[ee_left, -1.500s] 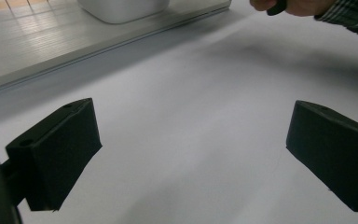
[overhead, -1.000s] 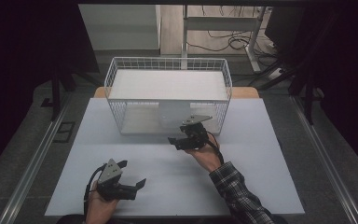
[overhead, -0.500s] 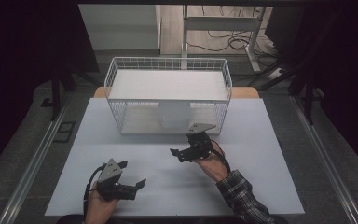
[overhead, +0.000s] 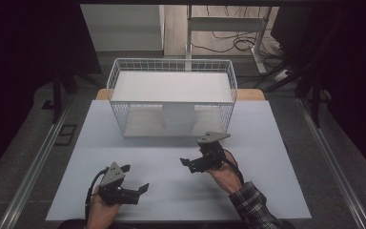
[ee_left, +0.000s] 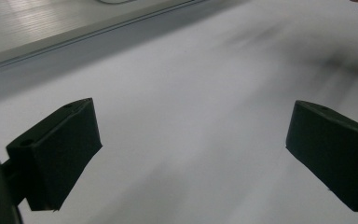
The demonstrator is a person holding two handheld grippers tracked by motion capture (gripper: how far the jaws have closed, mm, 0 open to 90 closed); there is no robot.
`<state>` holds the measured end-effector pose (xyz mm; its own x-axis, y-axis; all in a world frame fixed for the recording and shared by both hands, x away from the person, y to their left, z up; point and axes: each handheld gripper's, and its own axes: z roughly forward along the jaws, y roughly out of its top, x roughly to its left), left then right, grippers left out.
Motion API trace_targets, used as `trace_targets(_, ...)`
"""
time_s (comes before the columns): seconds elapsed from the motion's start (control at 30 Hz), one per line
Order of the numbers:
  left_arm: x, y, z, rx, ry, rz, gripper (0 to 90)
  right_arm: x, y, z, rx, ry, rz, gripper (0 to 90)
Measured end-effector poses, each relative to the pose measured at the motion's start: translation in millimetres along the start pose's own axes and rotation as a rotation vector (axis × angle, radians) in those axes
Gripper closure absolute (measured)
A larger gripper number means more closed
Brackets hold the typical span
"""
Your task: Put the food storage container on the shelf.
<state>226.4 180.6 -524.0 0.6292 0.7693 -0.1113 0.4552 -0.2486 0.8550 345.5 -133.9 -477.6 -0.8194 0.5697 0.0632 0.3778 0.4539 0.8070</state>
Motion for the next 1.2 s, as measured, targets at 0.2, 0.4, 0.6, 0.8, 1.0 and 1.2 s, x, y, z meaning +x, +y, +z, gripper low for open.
trace_targets(0.2,0.2,-0.1,0.0,0.004,-0.002,-0.001,2.4,-0.4,-10.3,-7.0,0.016,-0.007,0.011,2.9)
trace_targets(0.4,0.2,-0.2,0.6,0.014,-0.001,0.001,2.5,1.7,-17.8,-15.7,0.023,-0.014,0.008,2.8)
trace_targets(0.6,0.4,-0.5,1.0,0.021,0.008,0.002,2.4,2.7,-24.7,-25.1,0.015,-0.033,0.005,1.3)
trace_targets(0.8,2.6,-0.8,0.0,0.018,0.016,0.000,2.2,2.7,-31.3,-35.0,0.006,-0.052,0.006,0.0)
trace_targets(1.0,5.9,-0.7,-2.4,0.019,0.024,0.002,2.2,4.5,-36.8,-46.8,-0.004,-0.072,-0.001,0.0)
trace_targets(1.2,9.7,-0.4,-7.4,0.012,0.035,-0.009,2.2,4.3,-42.9,-57.6,-0.014,-0.090,0.008,0.0)
